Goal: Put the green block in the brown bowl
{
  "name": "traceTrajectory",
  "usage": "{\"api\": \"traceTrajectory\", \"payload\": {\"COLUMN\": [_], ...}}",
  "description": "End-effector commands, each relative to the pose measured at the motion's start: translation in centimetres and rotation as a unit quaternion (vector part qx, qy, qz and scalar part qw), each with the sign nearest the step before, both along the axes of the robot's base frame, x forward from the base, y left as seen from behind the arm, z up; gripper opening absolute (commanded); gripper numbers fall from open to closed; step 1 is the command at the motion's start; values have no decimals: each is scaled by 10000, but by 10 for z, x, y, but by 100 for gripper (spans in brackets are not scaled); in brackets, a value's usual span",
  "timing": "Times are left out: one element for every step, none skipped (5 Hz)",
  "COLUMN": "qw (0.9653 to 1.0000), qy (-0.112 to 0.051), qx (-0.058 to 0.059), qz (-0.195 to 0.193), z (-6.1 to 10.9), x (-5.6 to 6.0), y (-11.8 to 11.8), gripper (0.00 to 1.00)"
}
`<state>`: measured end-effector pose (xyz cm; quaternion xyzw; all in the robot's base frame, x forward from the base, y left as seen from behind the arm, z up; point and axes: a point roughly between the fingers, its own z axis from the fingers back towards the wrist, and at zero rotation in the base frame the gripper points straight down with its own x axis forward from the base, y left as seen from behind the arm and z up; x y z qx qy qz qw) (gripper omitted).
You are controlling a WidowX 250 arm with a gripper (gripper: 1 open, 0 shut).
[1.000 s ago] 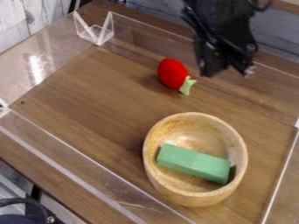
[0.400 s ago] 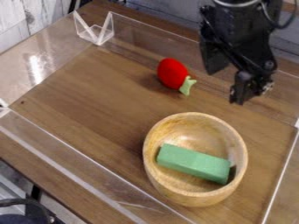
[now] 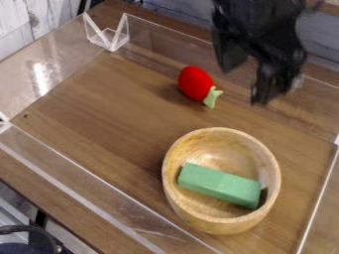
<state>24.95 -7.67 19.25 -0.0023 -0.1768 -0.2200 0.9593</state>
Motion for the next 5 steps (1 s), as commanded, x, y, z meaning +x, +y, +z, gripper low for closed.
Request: {"api": "traceTrajectory", "payload": {"qw": [9992, 9993, 9994, 9994, 9992], "qy": [-220, -203, -225, -251, -272], "qx": [-50, -158, -208, -247, -278], "qz": [340, 256, 143, 57, 2], "z": [32, 39, 42, 45, 45], "x": [-6, -16, -20, -24, -24], "y": [26, 29, 27, 27, 20], "gripper": [100, 100, 100, 100, 100]}}
